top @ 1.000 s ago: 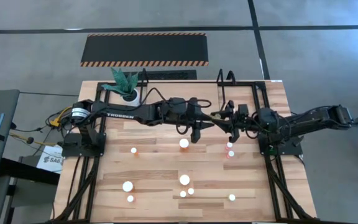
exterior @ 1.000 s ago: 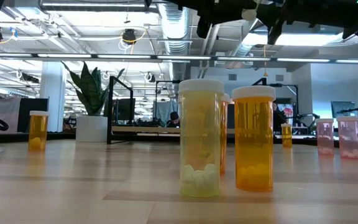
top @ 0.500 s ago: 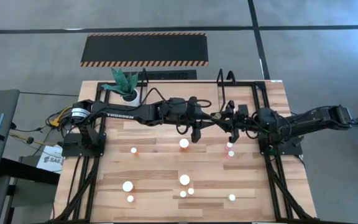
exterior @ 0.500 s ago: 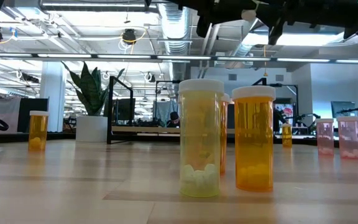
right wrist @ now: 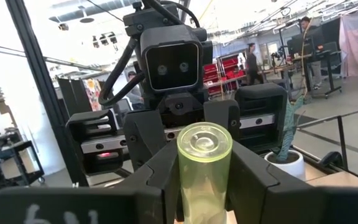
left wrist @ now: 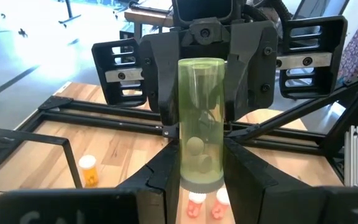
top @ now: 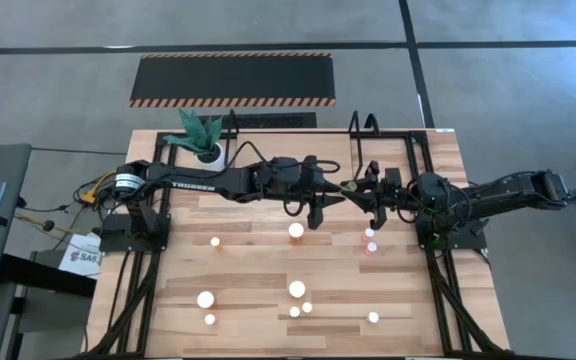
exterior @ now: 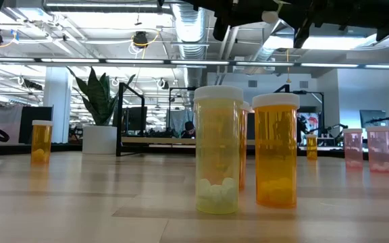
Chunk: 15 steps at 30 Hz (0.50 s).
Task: Pick and place medicine bottles onto shelf by color
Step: Put the top left yellow pill bottle on the shelf
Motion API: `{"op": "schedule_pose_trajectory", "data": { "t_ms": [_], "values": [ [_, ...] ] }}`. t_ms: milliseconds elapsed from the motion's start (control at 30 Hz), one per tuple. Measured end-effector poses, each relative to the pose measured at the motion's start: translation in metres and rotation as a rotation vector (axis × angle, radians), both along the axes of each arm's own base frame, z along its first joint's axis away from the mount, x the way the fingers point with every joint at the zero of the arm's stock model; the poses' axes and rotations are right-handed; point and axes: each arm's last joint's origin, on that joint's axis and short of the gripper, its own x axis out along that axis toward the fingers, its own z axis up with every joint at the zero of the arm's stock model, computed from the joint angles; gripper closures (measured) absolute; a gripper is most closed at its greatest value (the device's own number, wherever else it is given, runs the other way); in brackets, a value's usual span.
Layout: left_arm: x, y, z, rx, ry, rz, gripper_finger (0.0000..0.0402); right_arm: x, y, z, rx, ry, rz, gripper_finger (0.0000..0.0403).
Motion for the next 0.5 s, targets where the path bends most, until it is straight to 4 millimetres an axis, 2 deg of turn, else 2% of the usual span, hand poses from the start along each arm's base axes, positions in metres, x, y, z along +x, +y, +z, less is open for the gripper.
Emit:
{"op": "schedule_pose_trajectory", "data": {
  "t_ms": [267,500],
  "values": [
    [0.0,0.0,0.0,0.0,0.0,0.001,0.0311,-0.0001,-0.0001,0.0001,0.0,0.0,-0.002,0.0289],
    [0.0,0.0,-0.0003,0.007,0.001,-0.002,0.0263,-0.0005,-0.0005,0.0009,-0.018,-0.006,-0.01,0.0286]
  ]
}}
